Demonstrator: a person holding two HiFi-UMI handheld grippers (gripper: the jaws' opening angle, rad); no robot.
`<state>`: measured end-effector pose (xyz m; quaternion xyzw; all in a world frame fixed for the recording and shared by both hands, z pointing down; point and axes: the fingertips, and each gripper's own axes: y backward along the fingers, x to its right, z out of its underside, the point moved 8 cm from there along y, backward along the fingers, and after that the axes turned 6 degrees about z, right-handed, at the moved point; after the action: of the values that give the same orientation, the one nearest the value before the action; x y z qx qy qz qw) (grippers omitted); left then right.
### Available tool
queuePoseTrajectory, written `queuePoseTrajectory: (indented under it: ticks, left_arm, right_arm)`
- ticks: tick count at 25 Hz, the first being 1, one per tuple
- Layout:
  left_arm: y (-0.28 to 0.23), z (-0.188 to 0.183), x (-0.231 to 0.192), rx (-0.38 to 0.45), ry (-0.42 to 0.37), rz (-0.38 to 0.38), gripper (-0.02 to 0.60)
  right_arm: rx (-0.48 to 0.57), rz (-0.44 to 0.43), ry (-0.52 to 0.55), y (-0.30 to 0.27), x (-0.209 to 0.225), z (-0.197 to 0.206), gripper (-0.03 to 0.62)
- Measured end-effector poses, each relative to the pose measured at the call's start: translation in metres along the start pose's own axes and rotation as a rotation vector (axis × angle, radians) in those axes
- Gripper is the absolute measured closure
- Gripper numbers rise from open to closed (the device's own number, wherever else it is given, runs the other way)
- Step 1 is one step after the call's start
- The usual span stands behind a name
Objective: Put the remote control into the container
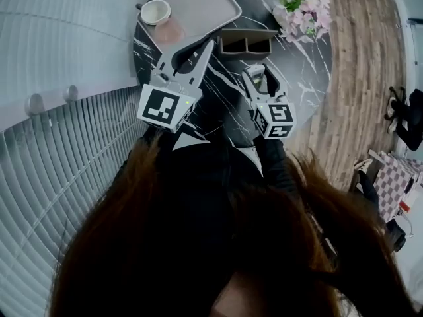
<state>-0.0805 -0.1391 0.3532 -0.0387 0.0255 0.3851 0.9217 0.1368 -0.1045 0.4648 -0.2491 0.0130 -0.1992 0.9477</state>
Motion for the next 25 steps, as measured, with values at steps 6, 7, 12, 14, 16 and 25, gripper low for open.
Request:
queuePoseTrajectory:
  ticks: [6,7,12,14,16,25]
  left_arm:
    - [0.004,0.001,0.000,-0.009,0.007,-0.006,0.565]
    - [0.004,0.001,0.000,-0.007,0.005,-0.007,0.565]
    - [0.007,0.002,-0.001,-0.015,0.007,-0.016,0.565]
    - [0.009,0.001,-0.002,-0.017,0.004,-0.023,0.565]
    - [0.012,0.001,-0.002,-0.016,0.005,-0.029,0.566]
    - [0.021,0.003,-0.004,-0.039,0.009,-0.047,0.565]
  right_arm:
    - [0.289,0.105,0.044,-0.003,0.020,-0.057,0.345]
    - [0.317,0.119,0.038,-0.005,0.024,-0.062,0.345]
    - [0.415,0.175,-0.019,-0.020,0.040,-0.069,0.345]
    - [0.431,0.188,-0.025,-0.028,0.042,-0.068,0.346]
    - [0.443,0.200,-0.052,-0.035,0.044,-0.066,0.345]
    - [0.496,0.269,-0.206,-0.055,0.058,-0.051,0.345]
